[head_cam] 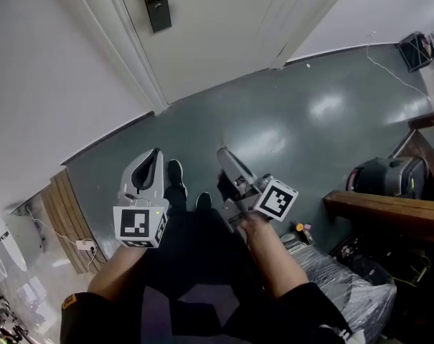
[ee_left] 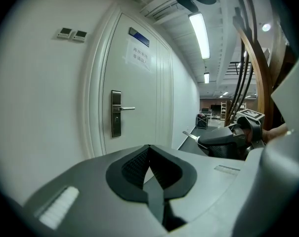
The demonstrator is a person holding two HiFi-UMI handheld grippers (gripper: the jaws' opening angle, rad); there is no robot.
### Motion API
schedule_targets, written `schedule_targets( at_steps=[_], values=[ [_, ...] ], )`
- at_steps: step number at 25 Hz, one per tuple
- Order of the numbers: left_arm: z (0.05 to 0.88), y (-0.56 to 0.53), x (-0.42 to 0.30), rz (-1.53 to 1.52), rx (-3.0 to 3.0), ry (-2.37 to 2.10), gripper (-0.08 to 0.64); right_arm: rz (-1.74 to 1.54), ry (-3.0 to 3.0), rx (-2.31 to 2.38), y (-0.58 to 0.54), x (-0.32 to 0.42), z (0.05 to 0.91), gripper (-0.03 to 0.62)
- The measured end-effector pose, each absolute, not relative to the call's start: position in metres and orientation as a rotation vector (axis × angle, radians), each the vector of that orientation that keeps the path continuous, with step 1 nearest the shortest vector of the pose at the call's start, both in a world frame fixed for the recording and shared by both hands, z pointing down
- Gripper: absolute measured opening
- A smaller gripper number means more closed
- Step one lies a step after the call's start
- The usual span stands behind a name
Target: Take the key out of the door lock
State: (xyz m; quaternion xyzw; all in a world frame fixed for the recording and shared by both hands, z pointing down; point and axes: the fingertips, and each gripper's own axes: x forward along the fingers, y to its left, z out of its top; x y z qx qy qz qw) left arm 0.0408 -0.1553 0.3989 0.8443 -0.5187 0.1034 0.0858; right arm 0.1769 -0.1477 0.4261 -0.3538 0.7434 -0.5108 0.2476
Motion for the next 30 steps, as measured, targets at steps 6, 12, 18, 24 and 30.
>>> schedule_targets(
  at_steps=[6,12,18,24,30],
  values=[
    [0.398,-0.125,0.022,0.346,2.510,-1.564,0.017,-1.328,2.116,-0.992,-0.129,0.158,0.414,0.015],
    [0.404,-0.104,-0.008,0.354,2.495,-1.567,0.017,-1.306,2.182,-1.053,-0.113,0.127,0.416,0.015],
    [0.411,-0.080,-0.062,0.335,2.492,-1.536,0.017,-1.313,2.213,-1.134,-0.091,0.071,0.424,0.015],
    [0.420,-0.061,-0.135,0.329,2.552,-1.463,0.018,-1.289,2.168,-1.259,-0.062,0.004,0.429,0.015],
    [0.425,-0.042,-0.181,0.310,2.612,-1.331,0.017,-1.268,2.080,-1.369,-0.030,-0.043,0.432,0.015]
  ],
)
